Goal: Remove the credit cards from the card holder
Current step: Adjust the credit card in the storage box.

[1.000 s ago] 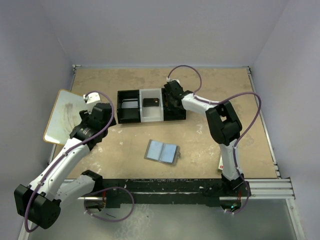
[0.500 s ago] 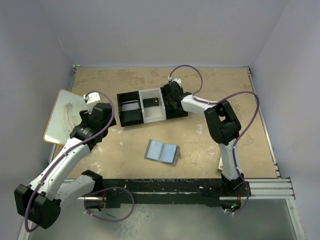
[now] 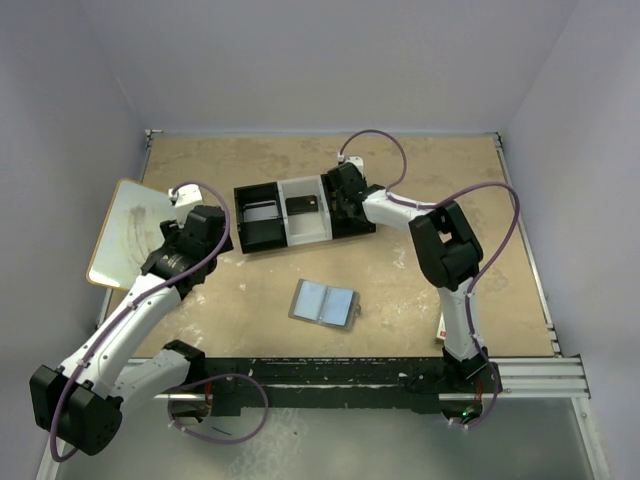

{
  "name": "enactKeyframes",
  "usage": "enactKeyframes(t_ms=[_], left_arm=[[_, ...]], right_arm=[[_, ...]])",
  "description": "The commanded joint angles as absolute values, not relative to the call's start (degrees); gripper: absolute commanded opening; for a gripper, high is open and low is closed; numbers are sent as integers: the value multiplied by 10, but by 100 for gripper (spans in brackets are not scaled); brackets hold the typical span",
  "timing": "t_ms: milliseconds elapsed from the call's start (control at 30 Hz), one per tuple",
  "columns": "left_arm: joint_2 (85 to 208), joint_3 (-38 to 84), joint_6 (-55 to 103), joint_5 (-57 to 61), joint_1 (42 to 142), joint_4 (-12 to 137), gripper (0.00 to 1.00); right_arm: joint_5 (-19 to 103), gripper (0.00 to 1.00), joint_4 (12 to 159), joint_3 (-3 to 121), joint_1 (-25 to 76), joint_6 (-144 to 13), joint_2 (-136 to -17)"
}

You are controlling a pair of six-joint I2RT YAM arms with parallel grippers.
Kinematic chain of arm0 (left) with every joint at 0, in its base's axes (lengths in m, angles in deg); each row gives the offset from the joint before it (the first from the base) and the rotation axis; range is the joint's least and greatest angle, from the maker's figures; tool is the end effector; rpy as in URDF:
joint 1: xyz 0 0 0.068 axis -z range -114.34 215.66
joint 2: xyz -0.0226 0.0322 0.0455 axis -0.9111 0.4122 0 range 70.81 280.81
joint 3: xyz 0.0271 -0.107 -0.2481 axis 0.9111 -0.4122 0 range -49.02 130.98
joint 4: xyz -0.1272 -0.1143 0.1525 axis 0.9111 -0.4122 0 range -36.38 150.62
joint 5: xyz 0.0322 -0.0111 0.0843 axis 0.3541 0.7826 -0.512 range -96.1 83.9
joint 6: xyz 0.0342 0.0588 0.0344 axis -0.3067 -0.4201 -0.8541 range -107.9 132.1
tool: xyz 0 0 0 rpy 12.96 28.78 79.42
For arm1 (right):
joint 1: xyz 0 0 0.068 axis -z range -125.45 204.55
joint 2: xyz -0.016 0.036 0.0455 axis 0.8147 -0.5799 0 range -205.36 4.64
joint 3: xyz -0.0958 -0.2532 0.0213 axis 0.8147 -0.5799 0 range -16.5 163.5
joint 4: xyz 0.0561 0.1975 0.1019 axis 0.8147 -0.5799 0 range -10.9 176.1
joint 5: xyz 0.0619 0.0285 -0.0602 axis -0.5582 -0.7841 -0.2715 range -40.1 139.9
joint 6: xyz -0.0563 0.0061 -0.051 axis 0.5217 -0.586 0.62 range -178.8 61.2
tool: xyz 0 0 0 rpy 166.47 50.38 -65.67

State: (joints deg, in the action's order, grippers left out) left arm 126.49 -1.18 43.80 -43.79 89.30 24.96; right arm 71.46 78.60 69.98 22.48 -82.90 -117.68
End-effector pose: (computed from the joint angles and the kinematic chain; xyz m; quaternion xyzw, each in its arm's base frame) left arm 0.1798 -0.0357 0.2750 -0.1882 0.8585 0.0895 0.4686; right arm 0.4054 0.2262 0.1690 0.0112 0.9050 0.0316 0.4240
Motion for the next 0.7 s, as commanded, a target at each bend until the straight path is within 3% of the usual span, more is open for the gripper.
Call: enactKeyframes(t_ms=[0,667], left_arm=[[1264,3,423,-436,891,259,75],[1266,3,422,-435,891,259,75]], right_arm=[[749,8,771,708,227,-833,-1144],[766,10,762,744,232,-809,-1159]])
